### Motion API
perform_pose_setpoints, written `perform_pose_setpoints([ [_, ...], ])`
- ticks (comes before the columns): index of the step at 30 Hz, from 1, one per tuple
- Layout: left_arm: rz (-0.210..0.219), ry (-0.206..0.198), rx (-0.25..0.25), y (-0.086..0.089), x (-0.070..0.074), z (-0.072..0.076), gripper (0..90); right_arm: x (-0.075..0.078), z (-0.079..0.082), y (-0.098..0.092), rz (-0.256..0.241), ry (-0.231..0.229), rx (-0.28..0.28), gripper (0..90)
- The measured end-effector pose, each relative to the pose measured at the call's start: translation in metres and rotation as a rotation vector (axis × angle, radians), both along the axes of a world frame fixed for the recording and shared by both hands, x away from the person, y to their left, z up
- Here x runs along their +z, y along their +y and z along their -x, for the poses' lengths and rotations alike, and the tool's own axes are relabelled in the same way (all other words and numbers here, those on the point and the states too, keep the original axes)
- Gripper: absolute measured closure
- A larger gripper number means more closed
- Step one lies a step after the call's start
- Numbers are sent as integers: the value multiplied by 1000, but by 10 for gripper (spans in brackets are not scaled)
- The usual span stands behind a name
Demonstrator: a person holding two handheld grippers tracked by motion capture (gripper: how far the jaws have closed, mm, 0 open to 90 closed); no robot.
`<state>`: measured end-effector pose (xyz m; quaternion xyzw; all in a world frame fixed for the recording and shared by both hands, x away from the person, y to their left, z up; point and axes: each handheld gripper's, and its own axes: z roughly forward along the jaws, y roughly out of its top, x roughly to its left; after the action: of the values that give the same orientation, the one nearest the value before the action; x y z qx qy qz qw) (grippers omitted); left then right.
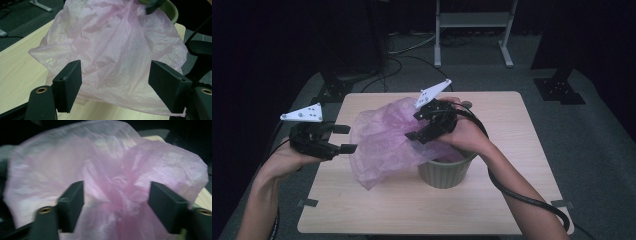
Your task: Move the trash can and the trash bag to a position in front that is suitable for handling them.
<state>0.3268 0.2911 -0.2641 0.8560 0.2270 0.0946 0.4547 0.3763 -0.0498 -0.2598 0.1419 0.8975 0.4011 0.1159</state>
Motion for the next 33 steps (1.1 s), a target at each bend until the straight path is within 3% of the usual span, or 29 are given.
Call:
perform_pose_setpoints([
  [4,1,11,16,7,-3,0,247,-4,-3,1,41,-7,-52,756],
  [6,9,19,24,9,-6,0,247,-4,-5,-3,42,1,-64,860],
  [10,13,24,20,9,-8,0,247,-2,-6,-19,-4,16,-85,878],
  [15,14,34,14,3,-12,-3,247,0,-4,-52,-82,27,-131,879],
  [26,19,69,-37,-28,-35,-18,229,-10,2,-119,-269,73,-208,878],
  [33,44,82,-80,-55,-51,-29,216,-22,6,-138,-317,96,-212,875],
])
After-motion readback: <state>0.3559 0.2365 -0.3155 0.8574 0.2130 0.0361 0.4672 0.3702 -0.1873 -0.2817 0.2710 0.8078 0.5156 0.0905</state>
